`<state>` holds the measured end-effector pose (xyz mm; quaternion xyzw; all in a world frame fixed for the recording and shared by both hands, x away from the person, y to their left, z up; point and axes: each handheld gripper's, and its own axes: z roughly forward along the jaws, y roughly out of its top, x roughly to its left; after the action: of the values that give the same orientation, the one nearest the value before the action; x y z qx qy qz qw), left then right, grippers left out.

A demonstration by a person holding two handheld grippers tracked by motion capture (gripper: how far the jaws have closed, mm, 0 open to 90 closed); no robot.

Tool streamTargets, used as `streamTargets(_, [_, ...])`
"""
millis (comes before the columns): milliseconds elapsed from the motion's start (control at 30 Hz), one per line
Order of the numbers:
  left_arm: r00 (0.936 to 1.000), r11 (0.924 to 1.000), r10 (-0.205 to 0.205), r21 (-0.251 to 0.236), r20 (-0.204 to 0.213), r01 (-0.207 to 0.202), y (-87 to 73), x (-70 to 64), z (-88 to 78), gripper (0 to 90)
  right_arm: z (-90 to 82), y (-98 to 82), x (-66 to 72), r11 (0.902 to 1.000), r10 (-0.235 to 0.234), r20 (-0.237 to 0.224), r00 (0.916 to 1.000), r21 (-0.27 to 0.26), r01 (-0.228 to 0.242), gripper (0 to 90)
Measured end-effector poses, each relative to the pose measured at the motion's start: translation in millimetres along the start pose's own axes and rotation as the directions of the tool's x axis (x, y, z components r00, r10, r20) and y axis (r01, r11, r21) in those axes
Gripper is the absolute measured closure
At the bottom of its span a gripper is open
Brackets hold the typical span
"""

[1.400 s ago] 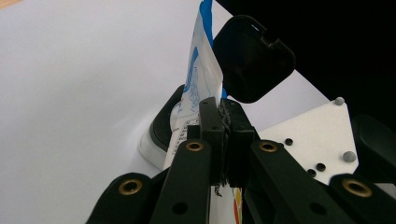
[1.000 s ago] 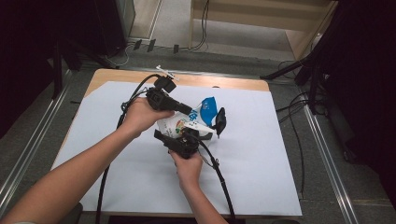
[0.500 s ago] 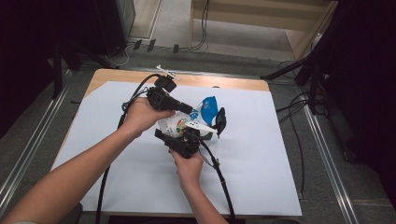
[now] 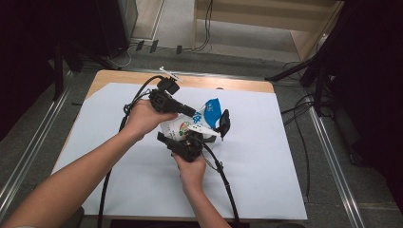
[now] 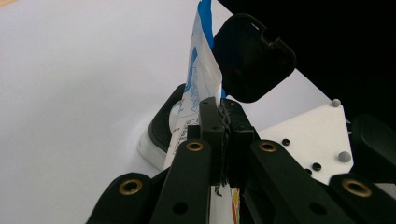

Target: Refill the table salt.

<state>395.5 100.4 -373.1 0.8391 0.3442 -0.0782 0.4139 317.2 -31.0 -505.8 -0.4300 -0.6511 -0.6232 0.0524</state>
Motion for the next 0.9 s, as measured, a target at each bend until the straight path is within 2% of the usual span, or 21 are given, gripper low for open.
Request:
streamTargets(467, [1.0, 1.0, 0.0, -0.004, -0.007, -0.001, 0.7, 0.3, -0.8, 90.0, 1.1, 0.9, 0.3, 0.9997, 0.023, -0.013, 0.9996, -0.012, -0.023, 62.5])
streamTargets(900, [1.0, 1.0, 0.005, -0.007, -0.001, -0.005, 0.2, -0.1, -1.9, 90.0, 1.6, 1.3, 1.6, 0.9997, 0.02, -0.007, 0.9998, -0.011, -0.02, 62.6])
